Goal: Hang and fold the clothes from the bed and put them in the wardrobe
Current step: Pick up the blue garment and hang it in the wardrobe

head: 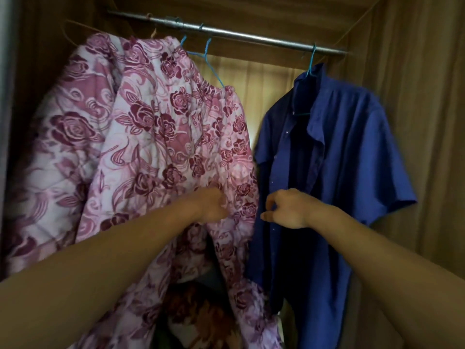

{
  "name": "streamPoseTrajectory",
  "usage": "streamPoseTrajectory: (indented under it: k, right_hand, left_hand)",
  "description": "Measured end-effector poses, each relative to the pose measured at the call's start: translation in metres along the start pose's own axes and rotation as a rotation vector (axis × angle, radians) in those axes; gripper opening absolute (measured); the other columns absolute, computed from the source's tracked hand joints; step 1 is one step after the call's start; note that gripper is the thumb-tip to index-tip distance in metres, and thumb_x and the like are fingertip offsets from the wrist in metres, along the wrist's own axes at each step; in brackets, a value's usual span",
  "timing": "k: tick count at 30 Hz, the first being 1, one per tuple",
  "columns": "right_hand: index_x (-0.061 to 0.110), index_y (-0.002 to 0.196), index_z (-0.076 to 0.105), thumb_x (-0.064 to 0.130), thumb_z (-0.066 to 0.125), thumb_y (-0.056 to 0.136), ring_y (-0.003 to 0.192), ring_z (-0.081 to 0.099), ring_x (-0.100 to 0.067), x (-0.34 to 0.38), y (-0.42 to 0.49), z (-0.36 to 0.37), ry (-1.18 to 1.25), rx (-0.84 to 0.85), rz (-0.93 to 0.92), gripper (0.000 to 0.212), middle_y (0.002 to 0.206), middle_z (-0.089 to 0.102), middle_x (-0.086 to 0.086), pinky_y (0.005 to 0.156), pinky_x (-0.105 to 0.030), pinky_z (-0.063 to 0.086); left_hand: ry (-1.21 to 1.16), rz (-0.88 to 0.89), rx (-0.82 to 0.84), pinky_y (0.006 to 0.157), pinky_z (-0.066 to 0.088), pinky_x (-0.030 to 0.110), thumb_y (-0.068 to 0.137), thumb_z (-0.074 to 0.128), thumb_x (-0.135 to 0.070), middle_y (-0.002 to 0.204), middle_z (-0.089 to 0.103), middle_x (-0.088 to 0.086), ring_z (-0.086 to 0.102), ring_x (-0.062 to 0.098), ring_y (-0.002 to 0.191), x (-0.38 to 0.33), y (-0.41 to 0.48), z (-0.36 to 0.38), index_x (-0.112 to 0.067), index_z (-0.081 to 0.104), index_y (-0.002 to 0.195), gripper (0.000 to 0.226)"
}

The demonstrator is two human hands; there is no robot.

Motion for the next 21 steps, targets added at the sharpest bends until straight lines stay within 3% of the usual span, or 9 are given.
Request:
streamPoseTrajectory:
  k: [2,5,8,13,16,18,21]
  right_hand:
    - [0.019,0.110,0.066,0.051,0.060,0.094,0.095,0.061,-0.022,0.008,-0.006,0.017,0.003,0.033,-0.042,0.036,0.109,0.064,-0.002,0.086,-0.037,0.055]
    - [0.019,0.105,0.066,0.052,0.060,0.093,0.093,0.061,-0.022,0.018,-0.015,0.042,0.028,0.078,-0.104,0.035,0.105,0.064,-0.001,0.087,-0.038,0.055]
    - [0.013,0.101,0.067,0.049,0.061,0.093,0.093,0.061,-0.022,0.032,-0.026,0.063,0.103,0.110,-0.184,0.038,0.104,0.066,-0.003,0.088,-0.038,0.054]
    - [0.013,0.101,0.068,0.047,0.061,0.094,0.088,0.062,-0.022,0.064,-0.042,0.090,0.189,0.105,-0.357,0.036,0.097,0.066,-0.004,0.080,-0.037,0.054]
    - [0.023,0.087,0.061,0.047,0.060,0.094,0.081,0.057,-0.016,0.089,-0.048,0.098,0.222,0.092,-0.456,0.025,0.086,0.060,0.002,0.068,-0.033,0.047]
    - [0.025,0.080,0.053,0.048,0.058,0.094,0.080,0.058,-0.019,0.110,-0.051,0.101,0.242,0.068,-0.518,0.028,0.084,0.059,0.000,0.071,-0.036,0.047]
    - [0.030,0.099,0.059,0.052,0.060,0.092,0.087,0.062,-0.018,0.147,-0.053,0.097,0.293,0.007,-0.592,0.023,0.095,0.064,0.005,0.081,-0.037,0.054]
  left_hand:
    - [-0.029,-0.039,0.021,0.084,0.046,0.027,0.095,0.060,-0.035,0.112,0.063,0.000,0.059,0.025,0.107,0.009,-0.024,0.015,-0.011,0.066,0.114,0.031]
    - [-0.066,-0.088,0.003,0.085,0.054,0.037,0.093,0.061,-0.028,0.102,0.071,0.011,0.067,0.029,0.097,0.019,-0.065,0.032,-0.003,0.070,0.098,0.028]
    - [-0.058,-0.175,0.002,0.087,0.054,0.040,0.092,0.060,-0.027,0.098,0.071,0.011,0.065,0.027,0.094,0.026,-0.108,0.040,-0.005,0.071,0.093,0.024]
    - [-0.028,-0.373,-0.054,0.082,0.044,0.023,0.094,0.061,-0.028,0.111,0.067,0.004,0.062,0.022,0.104,0.034,-0.177,0.042,-0.011,0.068,0.115,0.028]
    - [0.031,-0.471,-0.113,0.084,0.050,0.028,0.095,0.058,-0.029,0.111,0.069,0.002,0.065,0.022,0.104,0.036,-0.218,0.037,-0.017,0.070,0.115,0.026]
    - [0.066,-0.493,-0.156,0.085,0.050,0.026,0.094,0.058,-0.026,0.109,0.070,0.003,0.065,0.023,0.102,0.041,-0.246,0.029,-0.017,0.070,0.113,0.025]
    - [0.139,-0.511,-0.220,0.075,0.042,0.018,0.092,0.061,-0.023,0.109,0.071,-0.003,0.065,0.020,0.098,0.053,-0.288,0.013,-0.018,0.072,0.109,0.021]
Point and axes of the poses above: each hand's wrist, its own y-axis towards the middle knuckle, its own z-axis out of the palm, x = y × z, the point moved 1 cm from there along y, towards the middle knuckle
